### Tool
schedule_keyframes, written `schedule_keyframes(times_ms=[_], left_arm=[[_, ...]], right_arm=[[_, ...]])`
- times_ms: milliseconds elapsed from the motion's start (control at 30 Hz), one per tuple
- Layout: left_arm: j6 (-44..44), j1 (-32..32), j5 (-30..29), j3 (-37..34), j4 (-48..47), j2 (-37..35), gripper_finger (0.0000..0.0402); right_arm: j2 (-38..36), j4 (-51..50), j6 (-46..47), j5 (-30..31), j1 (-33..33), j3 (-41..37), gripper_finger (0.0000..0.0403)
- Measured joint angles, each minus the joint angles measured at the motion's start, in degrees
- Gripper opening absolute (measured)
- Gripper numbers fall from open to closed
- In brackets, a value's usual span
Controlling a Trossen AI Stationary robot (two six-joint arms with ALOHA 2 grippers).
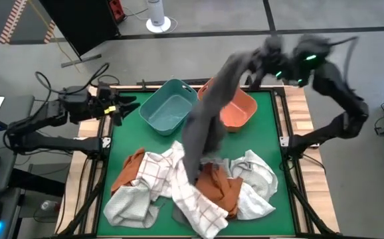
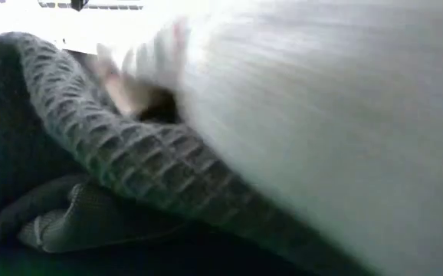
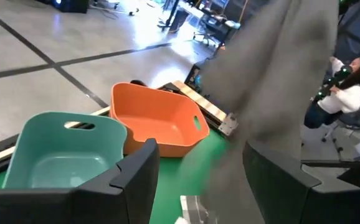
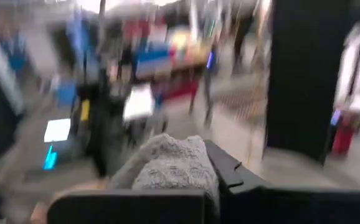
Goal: Sort towels by color in basket
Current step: Put the gray towel into the orange bin
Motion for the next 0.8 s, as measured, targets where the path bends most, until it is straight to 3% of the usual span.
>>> schedule_keyframes(times_ms=[233,433,633,800], left_arm=[[0.78,0.00,0.15,0.00,1.26,1.69,0.0219],[-0.65,0.00,0.24,-0.02,1.34,1.49,0.0219],[-1.80,0.00,0.26,-0.02,1.34,1.54,0.0219],[-2.47,-0.01,0.26,-0.02,2.69,1.56,0.0219]], right_arm=[[-4.69,14.57,-5.57,0.24,-6.71,0.92,0.0016],[-7.27,16.89,-8.94,0.49,-11.57,0.92,0.0017],[-7.82,21.11,-10.85,1.73,-15.56,0.89,0.0017],[-6.59,33.01,-13.06,1.79,-18.18,0.92,0.0017]])
